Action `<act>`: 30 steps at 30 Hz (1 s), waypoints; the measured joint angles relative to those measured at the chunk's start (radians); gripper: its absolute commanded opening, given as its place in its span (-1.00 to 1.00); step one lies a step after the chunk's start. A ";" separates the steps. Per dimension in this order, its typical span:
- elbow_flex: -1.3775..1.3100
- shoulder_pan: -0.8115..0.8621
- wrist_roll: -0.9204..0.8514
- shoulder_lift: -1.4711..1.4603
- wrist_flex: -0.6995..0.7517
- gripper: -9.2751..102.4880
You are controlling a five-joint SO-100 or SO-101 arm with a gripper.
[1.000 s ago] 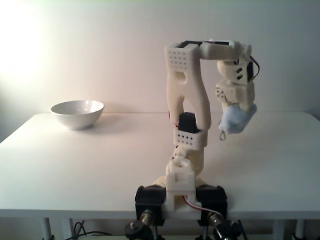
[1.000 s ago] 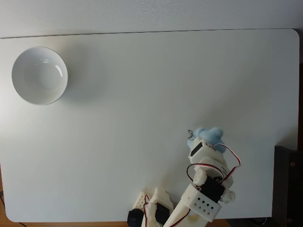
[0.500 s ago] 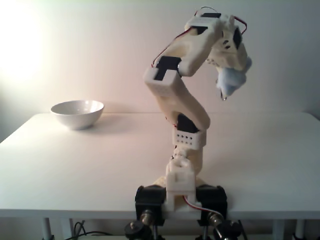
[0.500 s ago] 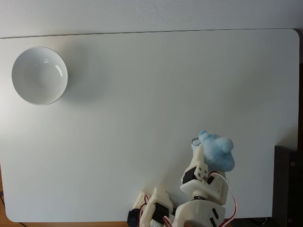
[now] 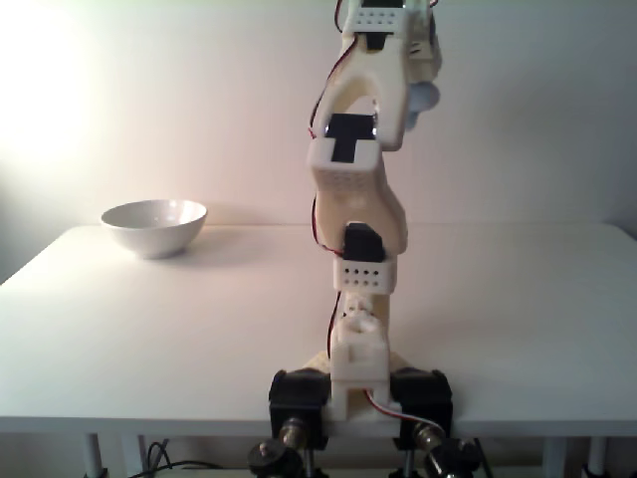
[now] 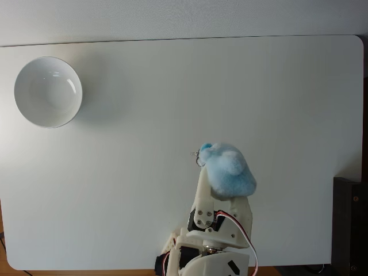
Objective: Grasp a skyblue doll and put it into the bowl.
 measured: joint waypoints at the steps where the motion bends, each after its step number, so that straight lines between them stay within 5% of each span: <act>1: -0.018 -0.025 0.005 -0.026 0.000 -0.82; 30: -1.111 -0.601 0.014 -1.166 0.000 -0.82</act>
